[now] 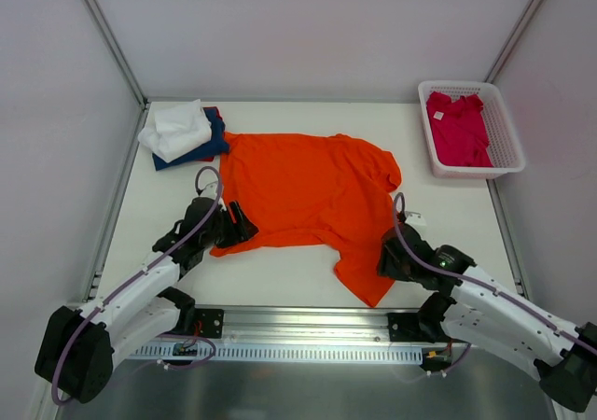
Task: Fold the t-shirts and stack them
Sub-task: Flatten the tshirt out
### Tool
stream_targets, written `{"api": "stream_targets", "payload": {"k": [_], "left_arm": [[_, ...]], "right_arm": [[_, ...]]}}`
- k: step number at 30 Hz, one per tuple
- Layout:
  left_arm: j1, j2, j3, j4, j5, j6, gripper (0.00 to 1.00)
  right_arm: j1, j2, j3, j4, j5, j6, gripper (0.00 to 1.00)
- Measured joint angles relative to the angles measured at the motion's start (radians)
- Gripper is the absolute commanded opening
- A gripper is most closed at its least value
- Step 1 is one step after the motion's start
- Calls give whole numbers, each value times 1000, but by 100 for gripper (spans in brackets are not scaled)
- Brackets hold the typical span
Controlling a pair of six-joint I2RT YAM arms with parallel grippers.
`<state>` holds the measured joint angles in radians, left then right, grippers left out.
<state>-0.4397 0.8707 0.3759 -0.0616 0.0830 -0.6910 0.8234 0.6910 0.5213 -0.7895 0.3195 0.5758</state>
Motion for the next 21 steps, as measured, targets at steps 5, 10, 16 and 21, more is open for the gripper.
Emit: {"api": "stream_targets", "payload": {"k": [5, 10, 16, 21], "left_arm": [[0, 38, 13, -7, -15, 5, 59], [0, 48, 13, -8, -18, 8, 59], [0, 47, 13, -8, -29, 8, 59], [0, 45, 13, -8, -35, 8, 59]], "right_arm": [[16, 114, -4, 91, -20, -28, 48], [51, 217, -2, 159, -22, -50, 48], [114, 351, 35, 220, -20, -64, 48], [206, 485, 38, 260, -11, -57, 48]]}}
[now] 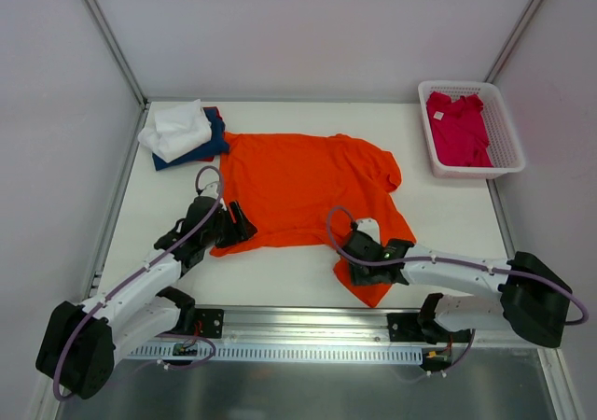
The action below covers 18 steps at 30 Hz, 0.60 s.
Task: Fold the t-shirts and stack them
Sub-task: Flatten the tshirt out
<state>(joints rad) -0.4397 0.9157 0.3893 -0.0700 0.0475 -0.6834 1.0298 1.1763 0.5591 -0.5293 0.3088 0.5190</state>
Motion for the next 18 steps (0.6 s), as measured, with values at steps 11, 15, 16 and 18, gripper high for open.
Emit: {"api": "stream_targets", "payload": {"k": [11, 15, 16, 18], "left_arm": [[0, -38, 0, -1, 0, 0, 60], [0, -46, 0, -1, 0, 1, 60], [0, -47, 0, -1, 0, 1, 60], [0, -49, 0, -2, 0, 1, 61]], "right_arm": [[178, 79, 24, 32, 77, 101, 48], [240, 45, -1, 24, 108, 167, 48], [258, 30, -10, 14, 113, 190, 48], [301, -4, -26, -25, 118, 241, 48]]}}
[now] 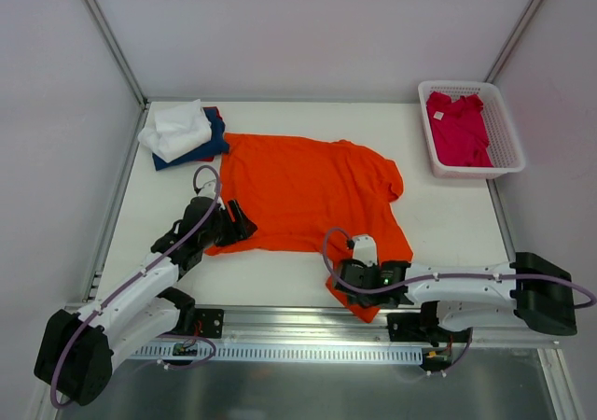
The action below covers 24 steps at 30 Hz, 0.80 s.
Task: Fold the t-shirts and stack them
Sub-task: Flatten the tshirt out
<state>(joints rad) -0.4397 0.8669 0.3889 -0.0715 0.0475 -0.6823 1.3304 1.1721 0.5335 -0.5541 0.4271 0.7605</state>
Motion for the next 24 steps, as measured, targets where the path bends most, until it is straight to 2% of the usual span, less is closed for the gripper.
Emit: {"api": "stream_targets", "payload": {"k": [6, 14, 18, 24], "left_arm": [[0, -6, 0, -2, 0, 8, 60], [0, -6, 0, -3, 0, 18, 61], [0, -6, 0, -4, 0, 18, 62], [0, 12, 52, -28, -1, 29, 62]], "right_arm": [[139, -84, -27, -163, 2, 188, 48], [293, -58, 6, -354, 19, 379, 48], [310, -23, 91, -434, 51, 385, 50], [248, 70, 391, -504, 194, 255, 54]]}}
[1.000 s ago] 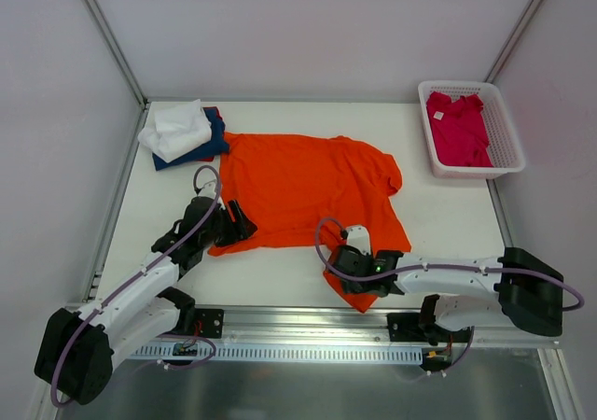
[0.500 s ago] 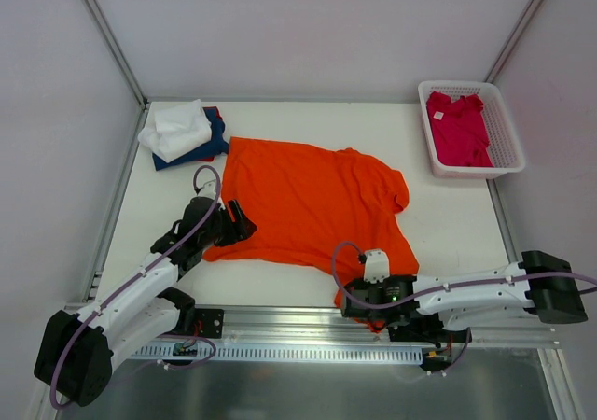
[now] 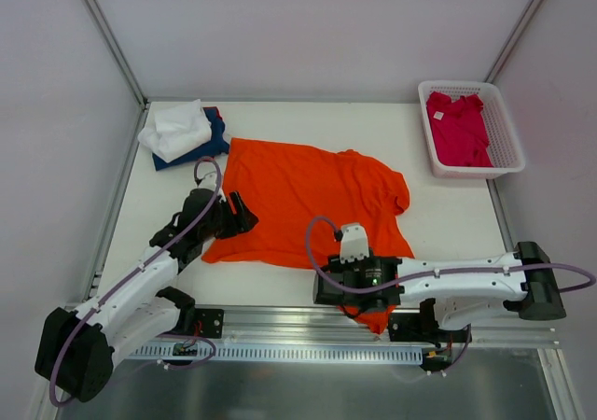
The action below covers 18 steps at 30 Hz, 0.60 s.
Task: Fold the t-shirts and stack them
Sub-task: Flatten the tshirt out
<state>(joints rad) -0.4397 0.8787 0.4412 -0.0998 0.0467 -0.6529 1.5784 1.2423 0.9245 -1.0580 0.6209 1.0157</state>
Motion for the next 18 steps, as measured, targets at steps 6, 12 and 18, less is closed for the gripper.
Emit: {"api": "stream_targets", "payload": {"k": [6, 12, 18], "left_arm": [[0, 53, 155, 0, -23, 45, 66], [25, 145, 280, 10, -60, 98, 67], [127, 292, 365, 27, -45, 130, 66]], "right_arm": [[-150, 29, 169, 6, 129, -193, 55], [-404, -34, 173, 142, 121, -444, 56], [-615, 38, 203, 286, 29, -674, 56]]}}
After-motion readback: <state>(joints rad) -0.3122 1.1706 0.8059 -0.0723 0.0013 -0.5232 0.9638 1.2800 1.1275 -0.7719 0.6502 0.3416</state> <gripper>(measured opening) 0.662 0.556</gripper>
